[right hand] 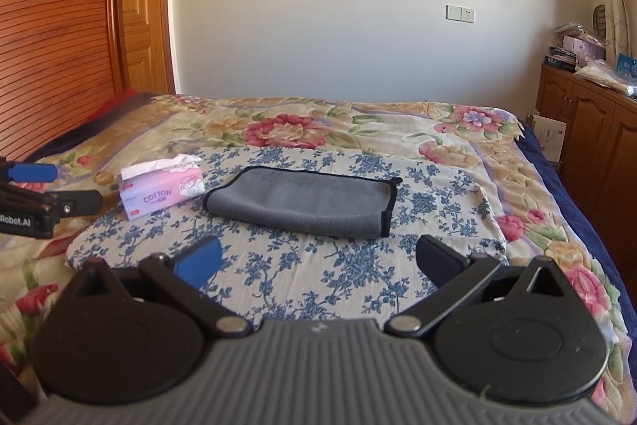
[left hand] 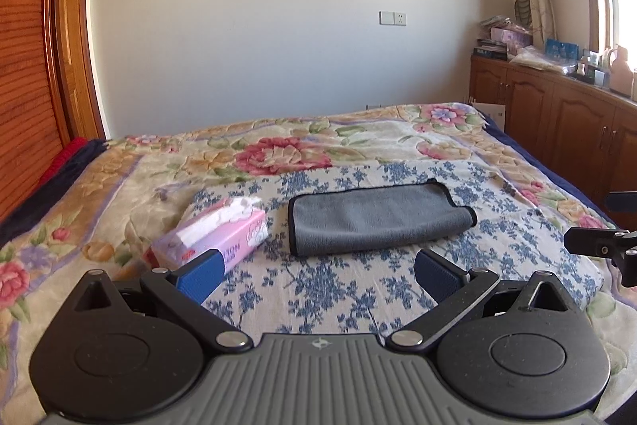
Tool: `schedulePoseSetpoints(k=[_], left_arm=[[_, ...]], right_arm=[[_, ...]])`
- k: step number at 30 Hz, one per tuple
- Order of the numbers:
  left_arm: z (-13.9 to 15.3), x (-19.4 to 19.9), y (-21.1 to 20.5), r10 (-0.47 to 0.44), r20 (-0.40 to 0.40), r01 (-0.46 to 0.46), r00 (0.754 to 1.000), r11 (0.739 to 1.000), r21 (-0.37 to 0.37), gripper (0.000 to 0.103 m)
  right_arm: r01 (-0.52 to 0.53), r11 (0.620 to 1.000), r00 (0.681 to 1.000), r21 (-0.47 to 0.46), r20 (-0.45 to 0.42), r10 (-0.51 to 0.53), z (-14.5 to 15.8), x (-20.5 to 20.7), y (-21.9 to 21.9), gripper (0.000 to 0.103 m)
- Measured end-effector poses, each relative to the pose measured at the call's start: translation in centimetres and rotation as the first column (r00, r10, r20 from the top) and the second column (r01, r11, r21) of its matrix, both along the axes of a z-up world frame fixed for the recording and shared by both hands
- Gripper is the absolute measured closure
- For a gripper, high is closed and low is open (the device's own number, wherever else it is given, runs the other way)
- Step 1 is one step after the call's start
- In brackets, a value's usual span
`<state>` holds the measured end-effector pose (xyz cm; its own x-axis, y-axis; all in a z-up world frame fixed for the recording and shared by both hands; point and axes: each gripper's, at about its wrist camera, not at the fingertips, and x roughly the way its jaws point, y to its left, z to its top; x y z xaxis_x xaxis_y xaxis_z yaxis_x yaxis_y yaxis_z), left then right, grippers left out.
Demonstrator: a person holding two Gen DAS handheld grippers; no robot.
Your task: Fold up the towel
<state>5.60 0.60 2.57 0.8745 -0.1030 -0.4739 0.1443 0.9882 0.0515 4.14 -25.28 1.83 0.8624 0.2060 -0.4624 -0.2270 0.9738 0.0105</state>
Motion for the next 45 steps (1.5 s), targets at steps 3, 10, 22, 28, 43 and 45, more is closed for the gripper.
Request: schedulePoseSetpoints(k=[3, 10, 22, 28, 43, 45], left_arm=[[-0.5, -0.5, 0.1, 0.008, -0.010, -0.008, 1.000, 1.000, -0.008, 0.000], [-1.4, -1.4, 0.4, 0.016, -0.018, -0.016, 1.000, 1.000, -0.007, 0.000], [-2.5, -2.5, 0.5, 0.016, -0.016, -0.017, 1.000, 1.000, -0.017, 0.000], [-2.9, -2.6, 0.7, 0.028, -0.016, -0.028, 0.999, 1.000, -0.011, 0.000], [-3.5, -3.1, 0.5, 0.029, 0.029, -0.029, 0.999, 1.000, -0.001, 0.000], [-3.6, -3.2, 0.6, 0.031, 0.037, -0.031, 0.999, 1.000, -0.002, 0.000]], right_arm=[[-0.005, 1.000, 1.000, -0.006, 0.007, 0.005, 0.0, -0.4, 0.2, 0.000], [-0.010, 1.000, 1.000, 0.002, 0.014, 0.010, 0.0, -1.1, 0.5, 0.000], [0.011, 0.999, 1.000, 0.030, 0.006, -0.011, -0.7, -2.0, 0.0, 0.000], [0.021, 1.000, 1.000, 0.019, 0.007, -0.021, -1.3, -2.0, 0.0, 0.000], [0.050, 0.999, 0.997, 0.005, 0.052, -0.050, -2.0, -2.5, -0.1, 0.000], [0.048, 0.999, 0.997, -0.005, 0.064, -0.048, -2.0, -2.6, 0.1, 0.000]])
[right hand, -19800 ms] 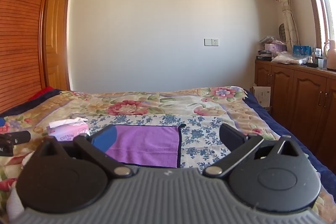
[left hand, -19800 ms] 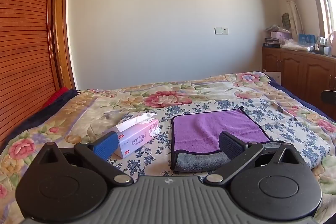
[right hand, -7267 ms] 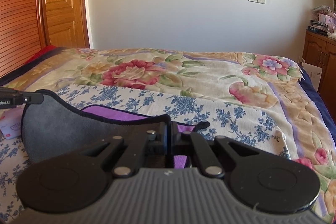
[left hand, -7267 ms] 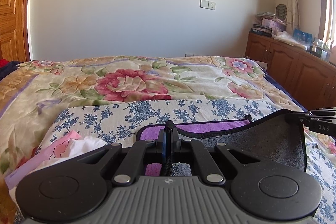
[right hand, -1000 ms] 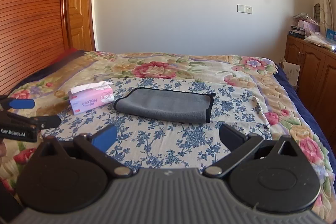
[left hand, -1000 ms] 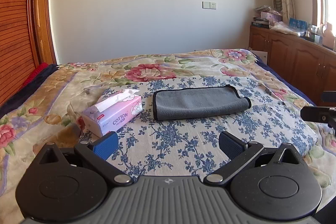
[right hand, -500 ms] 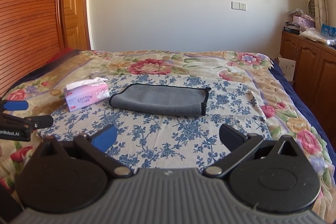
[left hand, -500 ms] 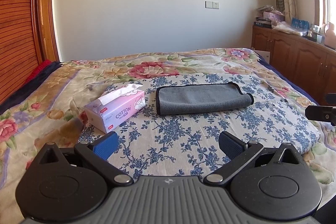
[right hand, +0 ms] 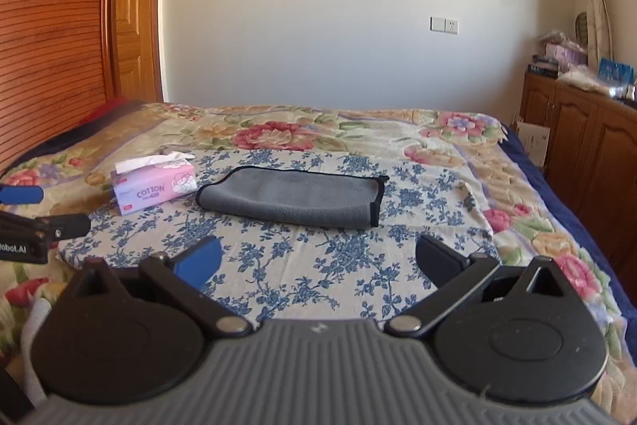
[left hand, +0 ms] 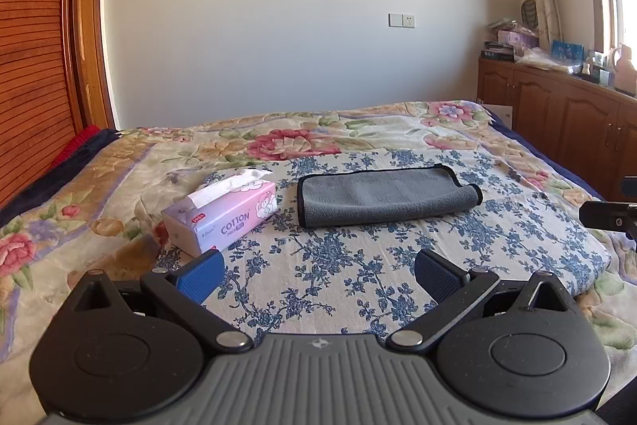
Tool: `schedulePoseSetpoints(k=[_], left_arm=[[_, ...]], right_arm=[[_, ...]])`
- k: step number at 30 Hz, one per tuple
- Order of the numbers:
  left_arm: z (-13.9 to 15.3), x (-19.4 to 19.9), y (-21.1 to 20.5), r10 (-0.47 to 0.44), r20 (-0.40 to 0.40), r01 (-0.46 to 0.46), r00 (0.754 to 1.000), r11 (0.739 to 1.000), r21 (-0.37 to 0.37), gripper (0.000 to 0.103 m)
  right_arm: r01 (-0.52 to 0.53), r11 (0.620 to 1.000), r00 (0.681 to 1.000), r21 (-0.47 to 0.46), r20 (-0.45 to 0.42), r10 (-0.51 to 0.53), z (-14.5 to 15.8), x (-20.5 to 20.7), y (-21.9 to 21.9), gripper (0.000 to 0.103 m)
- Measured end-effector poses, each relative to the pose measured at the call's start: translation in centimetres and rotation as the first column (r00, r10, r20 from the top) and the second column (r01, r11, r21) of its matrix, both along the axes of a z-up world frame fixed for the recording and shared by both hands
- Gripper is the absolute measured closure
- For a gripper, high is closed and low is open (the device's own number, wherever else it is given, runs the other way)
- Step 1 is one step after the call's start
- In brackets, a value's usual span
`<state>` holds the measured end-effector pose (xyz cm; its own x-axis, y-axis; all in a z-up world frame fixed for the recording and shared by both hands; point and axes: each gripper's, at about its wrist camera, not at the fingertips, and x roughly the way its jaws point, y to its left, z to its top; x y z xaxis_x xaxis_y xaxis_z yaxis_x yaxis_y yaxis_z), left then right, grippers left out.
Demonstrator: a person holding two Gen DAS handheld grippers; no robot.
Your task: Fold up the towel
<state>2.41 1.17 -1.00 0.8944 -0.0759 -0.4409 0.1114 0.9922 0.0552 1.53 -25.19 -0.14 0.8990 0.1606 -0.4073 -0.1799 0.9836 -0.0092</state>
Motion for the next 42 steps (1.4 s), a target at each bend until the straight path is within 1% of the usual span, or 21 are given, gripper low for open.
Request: schedulePoseSetpoints(k=[4, 10, 17, 27, 42], left_arm=[[0.1, 0.0, 0.2, 0.009, 0.017, -0.009, 1.000, 1.000, -0.003, 0.000], [0.5, -0.6, 0.1, 0.010, 0.066, -0.010, 0.998, 1.000, 0.007, 0.000], [1.0, -1.2, 0.1, 0.013, 0.109, -0.014, 0.994, 1.000, 0.001, 0.000], [1.0, -1.4, 0.1, 0.021, 0.126, -0.021, 0.992, 1.000, 0.005, 0.000], [1.1, -1.5, 0.2, 0.018, 0.139, -0.020, 0.990, 1.000, 0.009, 0.000]], right_arm=[[0.005, 1.000, 1.000, 0.000, 0.020, -0.005, 0.2, -0.1, -0.1, 0.000], [0.025, 0.999, 0.999, 0.028, 0.047, -0.027, 0.5, -0.4, -0.6, 0.000], [0.042, 0.998, 0.996, 0.043, 0.079, -0.045, 0.6, -0.7, -1.0, 0.000], [0.063, 0.997, 0.992, 0.041, 0.108, -0.067, 0.7, -1.0, -1.1, 0.000], [0.079, 0.996, 0.989, 0.044, 0.118, -0.084, 0.6, -1.0, -1.3, 0.000]])
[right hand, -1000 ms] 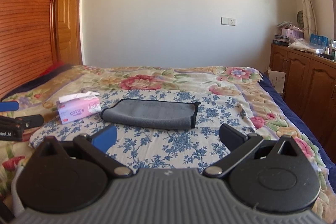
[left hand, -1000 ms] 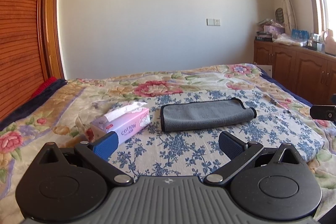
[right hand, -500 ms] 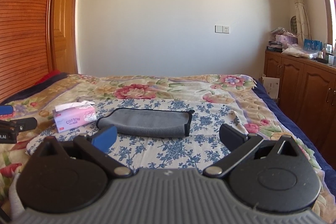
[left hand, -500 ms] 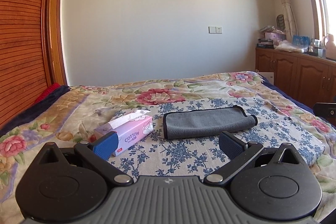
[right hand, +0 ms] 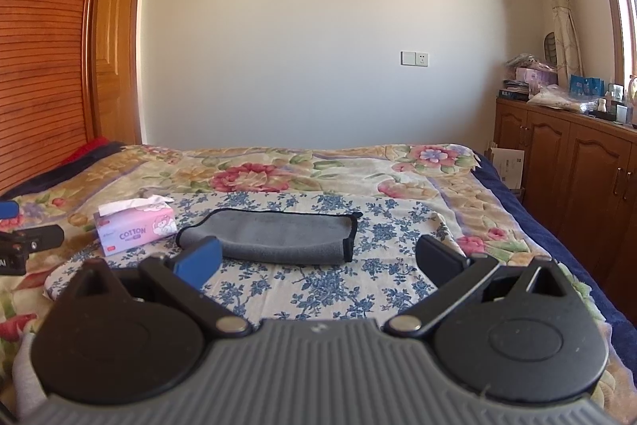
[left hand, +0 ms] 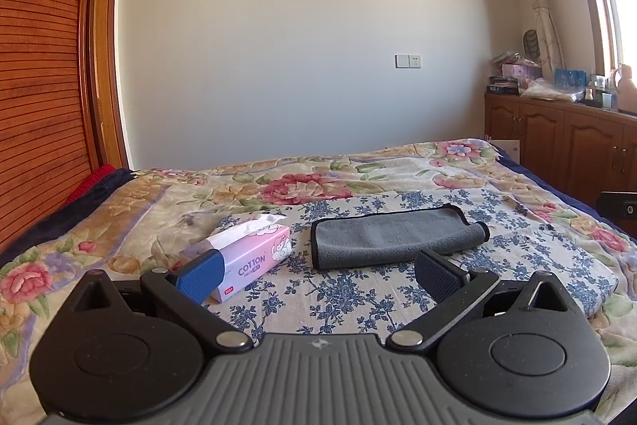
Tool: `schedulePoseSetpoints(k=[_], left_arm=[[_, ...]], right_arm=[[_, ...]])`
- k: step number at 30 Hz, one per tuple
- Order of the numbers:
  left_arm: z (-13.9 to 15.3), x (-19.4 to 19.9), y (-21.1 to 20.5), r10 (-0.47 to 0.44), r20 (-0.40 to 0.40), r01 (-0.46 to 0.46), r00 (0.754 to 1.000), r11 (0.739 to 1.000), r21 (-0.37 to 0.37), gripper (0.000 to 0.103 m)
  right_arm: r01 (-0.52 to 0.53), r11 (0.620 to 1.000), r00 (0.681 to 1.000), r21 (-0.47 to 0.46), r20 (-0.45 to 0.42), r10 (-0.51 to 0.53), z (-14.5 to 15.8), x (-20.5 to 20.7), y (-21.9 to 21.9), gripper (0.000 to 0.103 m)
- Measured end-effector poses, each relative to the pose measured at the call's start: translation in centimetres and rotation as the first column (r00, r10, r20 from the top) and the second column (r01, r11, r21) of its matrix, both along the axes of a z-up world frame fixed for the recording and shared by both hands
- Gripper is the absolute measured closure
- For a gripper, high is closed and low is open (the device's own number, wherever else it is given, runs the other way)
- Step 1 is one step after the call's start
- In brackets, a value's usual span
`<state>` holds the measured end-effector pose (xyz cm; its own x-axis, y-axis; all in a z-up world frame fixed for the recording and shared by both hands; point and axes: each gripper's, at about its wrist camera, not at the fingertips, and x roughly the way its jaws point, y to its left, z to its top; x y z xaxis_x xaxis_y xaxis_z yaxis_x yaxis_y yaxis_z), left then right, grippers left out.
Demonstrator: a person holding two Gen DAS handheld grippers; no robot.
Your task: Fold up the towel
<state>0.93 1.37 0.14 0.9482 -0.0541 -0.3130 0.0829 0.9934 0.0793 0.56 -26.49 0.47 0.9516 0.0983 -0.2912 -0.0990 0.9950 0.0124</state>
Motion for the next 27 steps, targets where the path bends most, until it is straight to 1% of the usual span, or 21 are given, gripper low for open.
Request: schedulePoseSetpoints(k=[27], left_arm=[[0.13, 0.01, 0.02, 0.005, 0.003, -0.005, 1.000, 1.000, -0.003, 0.000]], right_arm=[[0.010, 1.000, 1.000, 0.000, 0.004, -0.010, -0.08, 0.05, -0.33, 0.000]])
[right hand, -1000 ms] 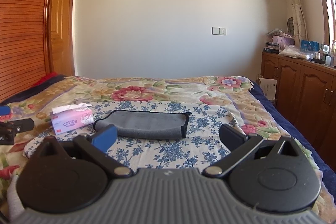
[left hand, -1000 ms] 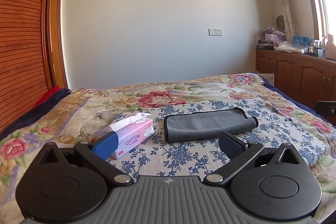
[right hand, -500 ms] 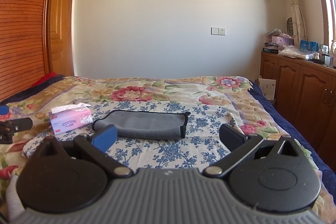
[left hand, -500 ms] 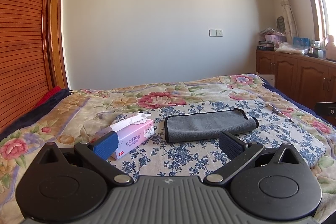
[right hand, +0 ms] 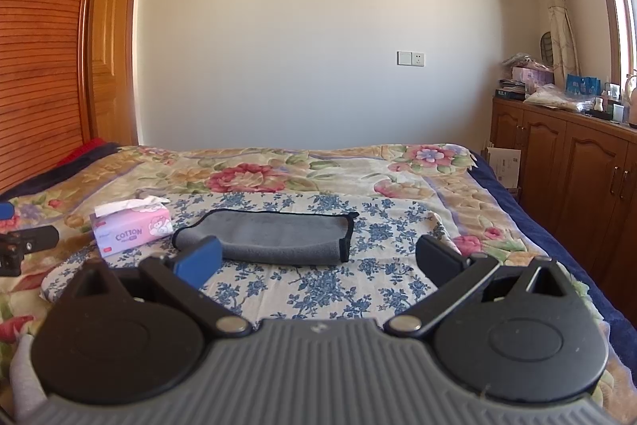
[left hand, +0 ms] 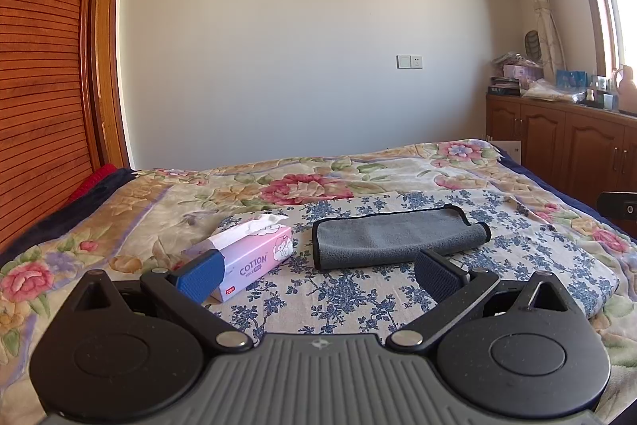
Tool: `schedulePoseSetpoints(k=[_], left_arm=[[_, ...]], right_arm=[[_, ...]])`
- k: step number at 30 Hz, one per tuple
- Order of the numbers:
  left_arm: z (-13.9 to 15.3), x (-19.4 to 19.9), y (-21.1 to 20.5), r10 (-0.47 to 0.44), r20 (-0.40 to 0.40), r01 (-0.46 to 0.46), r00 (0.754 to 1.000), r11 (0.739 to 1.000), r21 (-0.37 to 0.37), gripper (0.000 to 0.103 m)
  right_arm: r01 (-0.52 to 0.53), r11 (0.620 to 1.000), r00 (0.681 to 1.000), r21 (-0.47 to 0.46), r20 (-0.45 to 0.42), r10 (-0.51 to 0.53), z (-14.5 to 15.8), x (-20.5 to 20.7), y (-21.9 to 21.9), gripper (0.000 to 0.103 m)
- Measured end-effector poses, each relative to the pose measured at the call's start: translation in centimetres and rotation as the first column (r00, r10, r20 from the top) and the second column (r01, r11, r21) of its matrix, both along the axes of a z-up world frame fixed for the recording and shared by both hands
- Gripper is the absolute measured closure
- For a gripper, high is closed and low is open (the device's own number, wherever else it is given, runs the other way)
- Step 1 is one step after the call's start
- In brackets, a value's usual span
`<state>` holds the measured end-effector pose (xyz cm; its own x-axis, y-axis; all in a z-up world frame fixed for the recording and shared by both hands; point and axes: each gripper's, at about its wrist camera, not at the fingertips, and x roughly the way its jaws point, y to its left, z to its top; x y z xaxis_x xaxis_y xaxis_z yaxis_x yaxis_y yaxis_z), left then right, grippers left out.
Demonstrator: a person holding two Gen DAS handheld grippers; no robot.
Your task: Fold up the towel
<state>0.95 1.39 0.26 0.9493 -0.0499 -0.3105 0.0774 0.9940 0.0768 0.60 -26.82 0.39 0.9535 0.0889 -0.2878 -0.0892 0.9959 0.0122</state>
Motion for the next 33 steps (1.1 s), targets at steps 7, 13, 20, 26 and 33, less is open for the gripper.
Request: schedulePoseSetpoints(k=[7, 13, 20, 26, 33], left_arm=[[-0.01, -0.01, -0.02, 0.000, 0.000, 0.000, 1.000, 1.000, 0.001, 0.000], [0.00, 0.00, -0.02, 0.000, -0.001, 0.000, 1.000, 1.000, -0.001, 0.000], [-0.17, 0.02, -0.03, 0.003, -0.005, -0.003, 1.000, 1.000, 0.005, 0.000], [-0.25, -0.01, 0.11, 0.002, -0.008, -0.002, 1.000, 1.000, 0.000, 0.000], [-0.20, 0.06, 0.40, 0.014, -0.012, -0.014, 1.000, 1.000, -0.007, 0.000]], right_arm=[[0.003, 1.000, 1.000, 0.002, -0.001, -0.003, -0.06, 0.05, 0.14, 0.000], [0.003, 1.000, 1.000, 0.001, -0.001, -0.003, -0.03, 0.06, 0.11, 0.000], [0.007, 1.000, 1.000, 0.002, -0.003, -0.007, -0.10, 0.02, 0.01, 0.000], [0.012, 1.000, 1.000, 0.004, -0.004, -0.012, -0.12, -0.03, -0.09, 0.000], [0.016, 1.000, 1.000, 0.003, -0.008, -0.016, -0.10, -0.02, -0.11, 0.000]])
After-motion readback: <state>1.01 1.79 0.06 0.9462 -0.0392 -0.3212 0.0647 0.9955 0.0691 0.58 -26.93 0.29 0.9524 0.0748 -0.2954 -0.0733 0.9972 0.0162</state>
